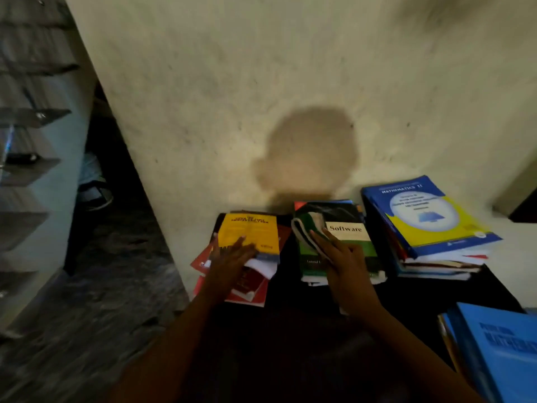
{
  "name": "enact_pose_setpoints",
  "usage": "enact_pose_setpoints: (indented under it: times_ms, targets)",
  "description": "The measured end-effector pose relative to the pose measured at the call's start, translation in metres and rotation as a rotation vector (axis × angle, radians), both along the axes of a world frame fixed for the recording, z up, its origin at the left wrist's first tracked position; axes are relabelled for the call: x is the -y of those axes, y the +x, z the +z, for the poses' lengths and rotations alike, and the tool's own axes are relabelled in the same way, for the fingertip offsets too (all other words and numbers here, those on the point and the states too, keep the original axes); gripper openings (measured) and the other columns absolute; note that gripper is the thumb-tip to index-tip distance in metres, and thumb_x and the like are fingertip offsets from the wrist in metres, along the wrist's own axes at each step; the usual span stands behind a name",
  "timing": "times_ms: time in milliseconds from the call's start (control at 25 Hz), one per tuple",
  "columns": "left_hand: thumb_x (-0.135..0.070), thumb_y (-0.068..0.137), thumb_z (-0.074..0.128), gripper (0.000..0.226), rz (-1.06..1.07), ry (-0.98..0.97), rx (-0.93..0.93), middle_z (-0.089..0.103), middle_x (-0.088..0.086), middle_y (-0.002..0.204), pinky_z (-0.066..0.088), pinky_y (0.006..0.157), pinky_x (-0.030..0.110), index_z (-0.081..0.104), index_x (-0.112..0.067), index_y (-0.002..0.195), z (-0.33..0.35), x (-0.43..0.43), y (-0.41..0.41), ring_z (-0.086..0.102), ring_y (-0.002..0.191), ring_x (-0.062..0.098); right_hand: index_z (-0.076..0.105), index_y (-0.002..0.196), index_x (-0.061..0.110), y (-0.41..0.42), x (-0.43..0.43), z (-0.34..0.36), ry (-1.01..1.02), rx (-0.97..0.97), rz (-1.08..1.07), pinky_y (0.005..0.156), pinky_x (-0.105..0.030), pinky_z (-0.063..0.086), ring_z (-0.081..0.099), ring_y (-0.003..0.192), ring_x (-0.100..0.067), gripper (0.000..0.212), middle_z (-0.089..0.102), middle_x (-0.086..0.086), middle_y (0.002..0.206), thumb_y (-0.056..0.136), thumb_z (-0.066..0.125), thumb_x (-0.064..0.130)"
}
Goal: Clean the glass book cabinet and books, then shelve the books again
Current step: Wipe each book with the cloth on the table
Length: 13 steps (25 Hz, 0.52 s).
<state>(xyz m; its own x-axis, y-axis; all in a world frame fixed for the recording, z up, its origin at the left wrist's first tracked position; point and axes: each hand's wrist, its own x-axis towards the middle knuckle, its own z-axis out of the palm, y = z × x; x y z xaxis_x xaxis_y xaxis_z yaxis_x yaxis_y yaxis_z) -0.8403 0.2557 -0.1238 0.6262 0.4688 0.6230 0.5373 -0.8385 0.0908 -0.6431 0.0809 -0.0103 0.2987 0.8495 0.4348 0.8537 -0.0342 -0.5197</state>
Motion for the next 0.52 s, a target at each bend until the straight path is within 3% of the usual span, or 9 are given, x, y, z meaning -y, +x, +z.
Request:
enact_pose_setpoints:
  times_ms: [80,160,280,320,400,440,520]
  targets:
    - [-0.028,0.077,0.063,0.065,-0.047,0.020,-0.189,0.036,-0.005,0.149,-0.001,0.111,0.055,0.035,-0.031,0.136,-0.029,0.007,-0.006,0.020,0.143,0.016,0.026,0.134,0.034,-0.006,-0.004,-0.005,-0.054,-0.013,-0.008,0.087,-0.031,0.030,0.036,0.098,-0.026,0.067,0.038,-0.001,0.146,0.086,0.046,-0.010]
    - [-0.028,0.080,0.050,0.079,-0.079,0.083,-0.291,0.001,-0.009,0.159,-0.001,0.109,0.059,0.012,-0.033,0.149,-0.048,0.000,-0.015,-0.001,0.146,0.017,0.022,0.133,0.036,-0.010,-0.009,-0.012,-0.099,-0.010,-0.009,0.090,-0.028,0.028,0.033,0.099,-0.021,0.069,0.033,0.002,0.148,0.088,0.046,-0.009]
    - [-0.004,0.071,0.062,0.104,-0.107,-0.009,-0.467,0.000,-0.005,0.159,0.004,0.109,0.060,0.001,-0.032,0.150,-0.053,-0.007,-0.028,-0.001,0.146,0.025,0.020,0.136,0.038,-0.011,-0.011,-0.019,-0.150,0.019,-0.003,0.092,-0.022,0.021,0.033,0.107,-0.022,0.067,0.028,0.004,0.151,0.090,0.044,-0.006]
    - [-0.006,0.072,0.065,0.104,-0.112,-0.093,-0.511,0.002,-0.005,0.158,0.005,0.111,0.061,0.001,-0.032,0.149,-0.047,-0.008,-0.028,0.001,0.146,0.027,0.023,0.138,0.036,-0.010,-0.011,-0.020,-0.155,0.020,-0.008,0.092,-0.021,0.020,0.033,0.108,-0.022,0.066,0.028,0.005,0.151,0.091,0.044,-0.005]
    - [-0.031,0.086,0.052,0.073,-0.121,-0.424,-0.524,0.011,-0.002,0.156,0.006,0.115,0.057,0.013,-0.033,0.147,-0.024,0.004,-0.020,0.009,0.145,0.029,0.030,0.140,0.033,-0.008,-0.009,-0.023,-0.158,0.005,-0.032,0.093,-0.021,0.020,0.033,0.111,-0.022,0.064,0.029,0.005,0.150,0.091,0.043,-0.006]
    - [-0.040,0.089,0.044,0.059,-0.117,-0.677,-0.356,0.026,0.005,0.153,0.017,0.115,0.051,0.028,-0.028,0.144,-0.008,0.018,-0.008,0.023,0.142,0.031,0.033,0.140,0.031,-0.005,-0.006,-0.024,-0.148,-0.004,-0.050,0.093,-0.021,0.021,0.034,0.112,-0.024,0.062,0.031,0.004,0.150,0.090,0.044,-0.006]
    - [-0.038,0.097,0.042,0.036,0.008,-1.166,0.300,0.058,0.010,0.121,0.047,0.092,0.030,0.052,-0.017,0.125,0.026,0.049,0.031,0.055,0.113,0.029,0.038,0.138,0.026,0.004,0.002,-0.025,-0.122,-0.009,-0.098,0.091,-0.022,0.023,0.037,0.109,-0.030,0.062,0.036,0.001,0.147,0.088,0.045,-0.009]
